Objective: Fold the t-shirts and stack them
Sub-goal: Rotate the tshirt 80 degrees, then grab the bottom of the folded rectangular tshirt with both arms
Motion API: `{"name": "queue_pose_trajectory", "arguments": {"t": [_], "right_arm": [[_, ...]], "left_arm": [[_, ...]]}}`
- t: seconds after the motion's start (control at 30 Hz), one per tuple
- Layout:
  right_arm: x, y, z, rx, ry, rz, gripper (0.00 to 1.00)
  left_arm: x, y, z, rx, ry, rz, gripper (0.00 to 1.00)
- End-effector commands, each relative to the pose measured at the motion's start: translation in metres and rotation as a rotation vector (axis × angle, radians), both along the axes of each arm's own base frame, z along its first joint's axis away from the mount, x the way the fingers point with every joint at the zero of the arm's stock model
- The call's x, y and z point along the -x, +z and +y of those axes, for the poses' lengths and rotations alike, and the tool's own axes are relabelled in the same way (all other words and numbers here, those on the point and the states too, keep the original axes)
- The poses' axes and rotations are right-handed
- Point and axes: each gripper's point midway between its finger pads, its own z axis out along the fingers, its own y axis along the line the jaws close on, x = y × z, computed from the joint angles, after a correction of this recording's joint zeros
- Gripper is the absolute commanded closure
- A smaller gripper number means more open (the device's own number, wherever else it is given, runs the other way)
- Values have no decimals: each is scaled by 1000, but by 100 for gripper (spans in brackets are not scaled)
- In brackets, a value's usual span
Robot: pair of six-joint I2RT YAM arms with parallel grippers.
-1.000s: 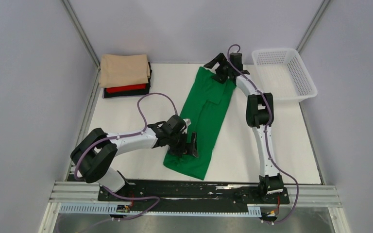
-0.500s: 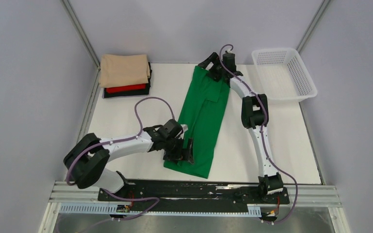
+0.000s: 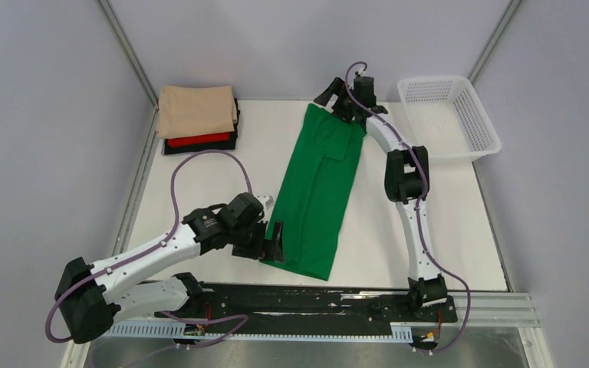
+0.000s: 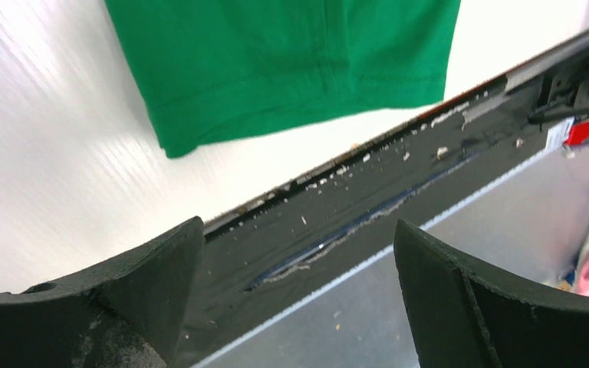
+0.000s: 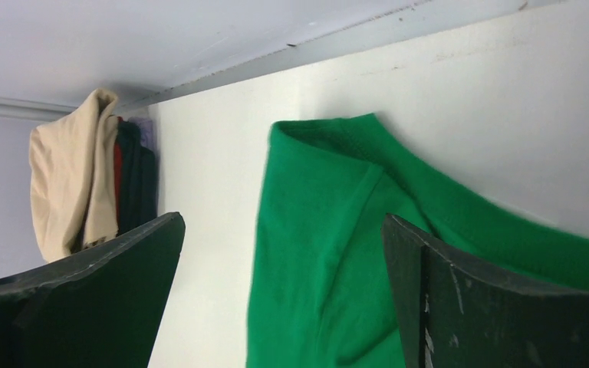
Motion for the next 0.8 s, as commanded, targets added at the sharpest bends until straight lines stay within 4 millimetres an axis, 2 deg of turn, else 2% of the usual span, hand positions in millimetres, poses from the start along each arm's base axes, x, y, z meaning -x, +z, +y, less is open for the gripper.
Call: {"name": "queue_pose_trajectory", "arguments": {"t": [0.0,0.1,0.17,0.2,0.33,0.4,0.5,0.53,0.6,0.63,0.77], "right_arm": [[22,157,-8,76,41,-279,0],[46,170,-22,159,27,-271,0],[71,162,-33,204,21,-197,0],[91,139,-36,224,28,-121,0],[179,95,-39,301,39,75,0],[233,74,-32,352,73,158,0],[307,55,-18,472,162,156,0],[331,58,-10,504,225,117,0],[380,51,8,536,370,79,2],[404,47,14,526,450,70,3],[485,35,30,445,659,115,11]], "left_arm": [[-38,11,0,-32,61,-172,0],[-60,7,-4,-43,84,-221,0],[-74,5,-6,-25,108,-227,0],[-81,4,-4,-18,129,-228,0],[-92,-4,2,-32,138,-215,0],[-89,-12,8,-59,124,-192,0],[-72,-29,18,-88,105,-134,1],[-69,-32,19,-87,103,-126,2],[-60,-42,19,-74,94,-92,9],[-54,-48,17,-52,83,-72,16],[-48,-61,8,-14,83,-18,34]]}}
